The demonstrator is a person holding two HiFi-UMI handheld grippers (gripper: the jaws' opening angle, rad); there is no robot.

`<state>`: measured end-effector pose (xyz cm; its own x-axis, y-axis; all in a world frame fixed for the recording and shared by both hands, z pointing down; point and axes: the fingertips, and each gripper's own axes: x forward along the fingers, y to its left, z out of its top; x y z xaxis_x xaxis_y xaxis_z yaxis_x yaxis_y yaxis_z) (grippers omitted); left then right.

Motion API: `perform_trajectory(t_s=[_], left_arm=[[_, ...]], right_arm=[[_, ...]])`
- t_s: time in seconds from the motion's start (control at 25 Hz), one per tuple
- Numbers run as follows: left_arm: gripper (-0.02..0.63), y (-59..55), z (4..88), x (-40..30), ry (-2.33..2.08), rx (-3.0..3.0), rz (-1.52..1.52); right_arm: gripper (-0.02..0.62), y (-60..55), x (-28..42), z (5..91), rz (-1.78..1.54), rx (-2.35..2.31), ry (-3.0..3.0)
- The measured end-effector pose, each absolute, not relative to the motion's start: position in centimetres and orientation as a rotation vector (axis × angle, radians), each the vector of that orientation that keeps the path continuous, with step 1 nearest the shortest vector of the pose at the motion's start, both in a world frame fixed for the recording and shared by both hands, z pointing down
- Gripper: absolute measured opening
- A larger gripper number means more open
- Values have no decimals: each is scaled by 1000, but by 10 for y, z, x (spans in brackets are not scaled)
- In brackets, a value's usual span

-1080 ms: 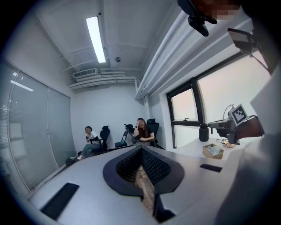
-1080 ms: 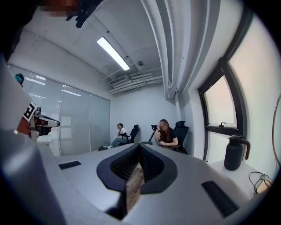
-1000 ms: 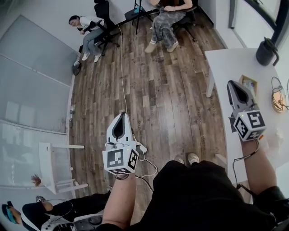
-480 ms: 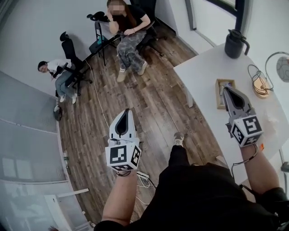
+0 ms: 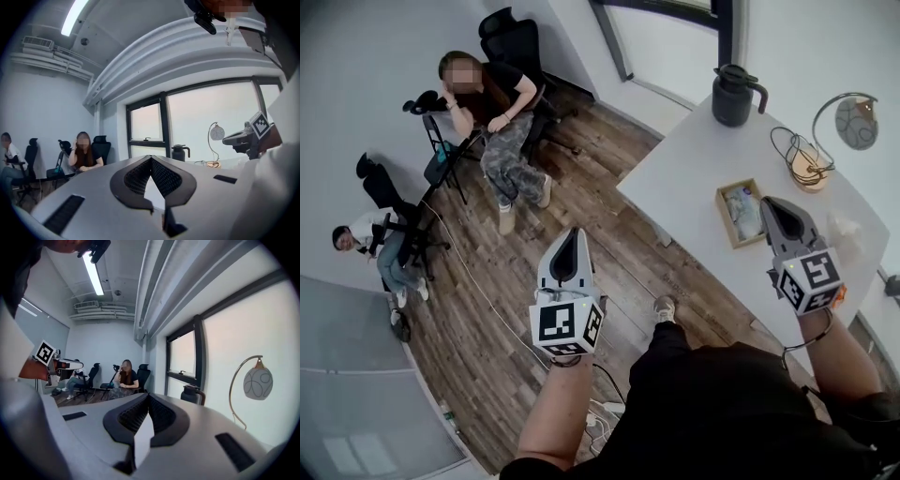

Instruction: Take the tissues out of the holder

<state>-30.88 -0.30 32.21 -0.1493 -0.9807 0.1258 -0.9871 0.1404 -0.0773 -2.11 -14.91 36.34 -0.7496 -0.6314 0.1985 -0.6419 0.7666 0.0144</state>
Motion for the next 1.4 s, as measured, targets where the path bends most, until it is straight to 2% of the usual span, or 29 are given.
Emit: perform_trajectory(t_s=[0.48,0.84,1.16,1.4], left_arm=[[3,-153,350,-299,-1937,2399,278],[3,-253,351,-259,-1633,2661,245],[3,-290,345,-244,-1563,2696,223],[3,-293,365,-244,-1614,2619,258]], right_arm=[[6,-216,-9,382,164,1372,-2557],[6,-246,-9,381,193,1526,-2434],[6,-260,6,371,128,1551,-2390],[6,-276,-7,408,249,1479,-2420]])
